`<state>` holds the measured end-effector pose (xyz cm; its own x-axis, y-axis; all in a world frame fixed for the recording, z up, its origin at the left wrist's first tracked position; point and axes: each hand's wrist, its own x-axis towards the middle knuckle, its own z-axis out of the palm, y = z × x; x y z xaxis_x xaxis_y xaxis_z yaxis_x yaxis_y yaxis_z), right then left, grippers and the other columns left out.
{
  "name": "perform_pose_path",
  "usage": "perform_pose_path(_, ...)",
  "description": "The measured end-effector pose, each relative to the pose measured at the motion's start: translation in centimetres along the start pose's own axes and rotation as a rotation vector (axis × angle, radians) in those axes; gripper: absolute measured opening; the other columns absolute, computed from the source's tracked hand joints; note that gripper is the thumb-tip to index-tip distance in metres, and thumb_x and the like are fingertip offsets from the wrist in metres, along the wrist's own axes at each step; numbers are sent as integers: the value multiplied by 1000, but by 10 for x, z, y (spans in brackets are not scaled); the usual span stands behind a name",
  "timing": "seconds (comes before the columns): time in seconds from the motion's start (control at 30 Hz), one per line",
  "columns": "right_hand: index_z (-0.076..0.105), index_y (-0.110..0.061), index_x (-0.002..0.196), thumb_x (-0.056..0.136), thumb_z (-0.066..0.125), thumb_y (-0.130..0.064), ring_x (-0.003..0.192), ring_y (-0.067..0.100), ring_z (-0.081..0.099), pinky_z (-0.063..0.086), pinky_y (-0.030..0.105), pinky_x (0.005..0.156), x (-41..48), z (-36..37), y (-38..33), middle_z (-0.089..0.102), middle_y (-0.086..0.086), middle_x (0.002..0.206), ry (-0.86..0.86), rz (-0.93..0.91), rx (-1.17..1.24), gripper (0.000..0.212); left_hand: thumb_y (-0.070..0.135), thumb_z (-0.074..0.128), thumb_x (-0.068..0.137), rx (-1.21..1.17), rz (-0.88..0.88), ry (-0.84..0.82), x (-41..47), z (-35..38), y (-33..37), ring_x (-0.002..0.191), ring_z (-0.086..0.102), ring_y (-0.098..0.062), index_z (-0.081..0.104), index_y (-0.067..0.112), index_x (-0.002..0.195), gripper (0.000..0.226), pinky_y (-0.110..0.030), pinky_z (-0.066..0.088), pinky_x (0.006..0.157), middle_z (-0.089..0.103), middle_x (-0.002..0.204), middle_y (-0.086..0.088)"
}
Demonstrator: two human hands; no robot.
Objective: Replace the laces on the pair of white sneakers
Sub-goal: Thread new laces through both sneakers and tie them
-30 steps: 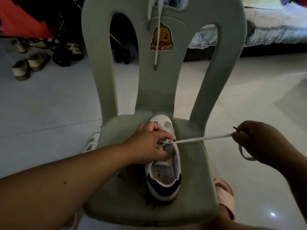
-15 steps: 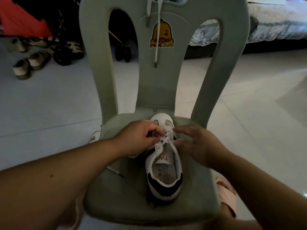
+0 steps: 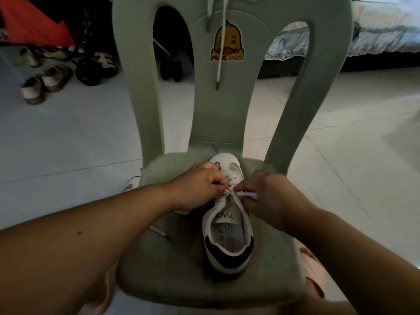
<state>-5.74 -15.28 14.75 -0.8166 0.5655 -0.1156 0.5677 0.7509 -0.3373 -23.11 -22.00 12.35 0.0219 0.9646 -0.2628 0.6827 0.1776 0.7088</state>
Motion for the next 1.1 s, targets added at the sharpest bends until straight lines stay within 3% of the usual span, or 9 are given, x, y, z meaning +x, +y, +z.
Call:
perform_pose_path(0.07, 69, -31, 106, 93, 51, -33, 82, 8, 52, 40, 19, 66, -1, -1, 1, 62, -6, 95, 8, -8, -28, 22, 30, 62, 89, -25, -5, 0, -2, 0, 1, 107, 44, -13, 58, 34, 90, 6, -28, 39, 95, 43, 105, 6)
perform_pose_path(0.2, 64, -31, 114, 100, 34, -36, 91, 9, 52, 43, 21, 77, -8, -2, 0, 58, -5, 106, 26, -19, -120, 34, 32, 68, 82, 2, 19, 14, -10, 4, 0, 115, 41, -11, 53, 30, 120, 41, -29, 37, 101, 41, 115, 9)
perform_pose_path(0.43, 65, -24, 102, 99, 43, -34, 80, 8, 51, 37, 15, 65, -9, -1, -1, 58, -6, 91, 0, 104, -44, 25, 37, 75, 74, 21, 18, 48, -17, 12, 0, 125, 35, -12, 48, 34, 124, 57, -37, 27, 112, 36, 118, 13)
perform_pose_path(0.6, 56, -11, 66, 92, 53, -14, 43, 8, 38, 31, 17, 39, -4, -3, -10, 45, -1, 54, -206, 863, 1279, 26, 39, 75, 74, 45, 34, 61, -16, 14, -2, 122, 36, -13, 48, 34, 124, 57, -36, 29, 110, 35, 115, 12)
perform_pose_path(0.63, 56, -9, 65, 90, 54, -13, 42, 9, 39, 33, 19, 39, -4, -4, -9, 44, 0, 52, -224, 897, 1355, 25, 40, 74, 74, 53, 37, 59, -16, 14, -3, 122, 36, -13, 48, 34, 124, 57, -33, 31, 108, 35, 115, 12)
perform_pose_path(0.77, 63, -19, 92, 87, 64, -23, 63, 7, 54, 41, 18, 53, -5, -4, -6, 61, -5, 76, -101, 510, 608, 7, 42, 74, 74, 70, 41, 63, -14, 15, -4, 122, 35, -13, 48, 33, 125, 58, -32, 34, 106, 39, 122, 8)
perform_pose_path(0.83, 63, -32, 110, 86, 65, -30, 76, 1, 57, 45, 12, 62, -7, -6, -2, 63, -15, 91, -42, 248, 313, 24, 42, 75, 74, 74, 47, 65, -15, 14, -4, 120, 36, -12, 49, 32, 125, 57, -31, 34, 105, 38, 119, 9)
perform_pose_path(0.97, 65, -28, 117, 95, 51, -37, 83, 1, 52, 36, 9, 68, -7, -8, -1, 65, -9, 105, -46, 70, 19, 28, 41, 75, 74, 71, 44, 59, -15, 13, -2, 122, 35, -11, 49, 32, 125, 58, -31, 32, 107, 40, 125, 7)
perform_pose_path(1.1, 70, -24, 108, 96, 50, -37, 75, 2, 52, 33, 5, 62, -7, -2, 1, 68, -8, 97, 22, 105, 52, 27, 41, 75, 73, 48, 36, 56, -16, 13, -3, 121, 37, -11, 50, 33, 124, 57, -31, 33, 107, 40, 120, 10)
